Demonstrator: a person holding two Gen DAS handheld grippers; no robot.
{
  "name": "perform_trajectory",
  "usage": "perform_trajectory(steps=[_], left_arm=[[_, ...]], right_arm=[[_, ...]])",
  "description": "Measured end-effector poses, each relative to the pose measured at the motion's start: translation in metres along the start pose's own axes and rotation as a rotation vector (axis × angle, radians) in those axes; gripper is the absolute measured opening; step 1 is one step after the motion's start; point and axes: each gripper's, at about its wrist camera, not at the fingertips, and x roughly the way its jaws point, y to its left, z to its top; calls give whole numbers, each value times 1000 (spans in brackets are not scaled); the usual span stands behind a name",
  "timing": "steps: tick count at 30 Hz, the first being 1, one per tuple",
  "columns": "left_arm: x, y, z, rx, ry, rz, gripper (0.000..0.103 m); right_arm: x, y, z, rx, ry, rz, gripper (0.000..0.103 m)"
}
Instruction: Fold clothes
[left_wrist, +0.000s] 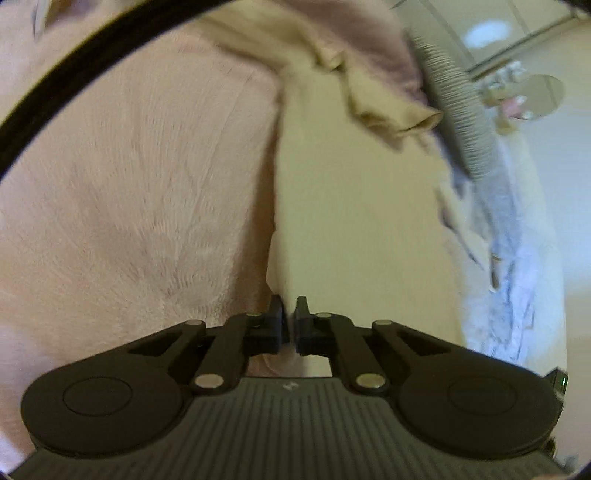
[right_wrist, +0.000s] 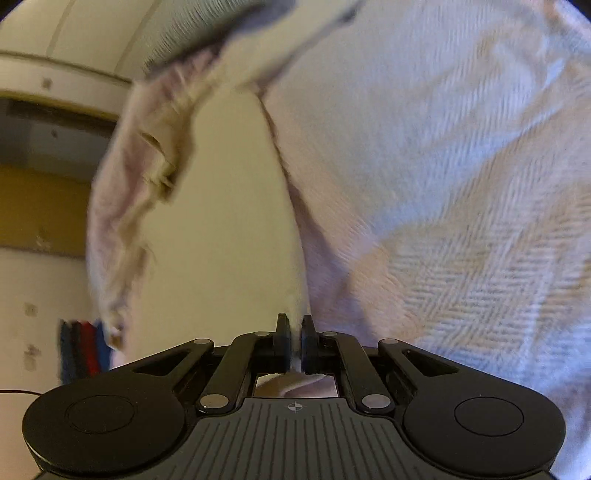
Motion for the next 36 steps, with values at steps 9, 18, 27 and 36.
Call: perform_trajectory(steps=[9,18,27,36], left_arm=[[-35,5,-60,21,80,35,2],[-39,6,-65,45,112,175,7],[-5,-38,16,135,-81,170,8],[146,-103,82,323,-11,107,8]], right_arm=[[-37,1,-39,-64,71,-133,3],[-33,3,-32,-184,143,-406,37],[-15,63,37,-442,-35,-366,37],[113,128,85,-686,-33,-268,36]])
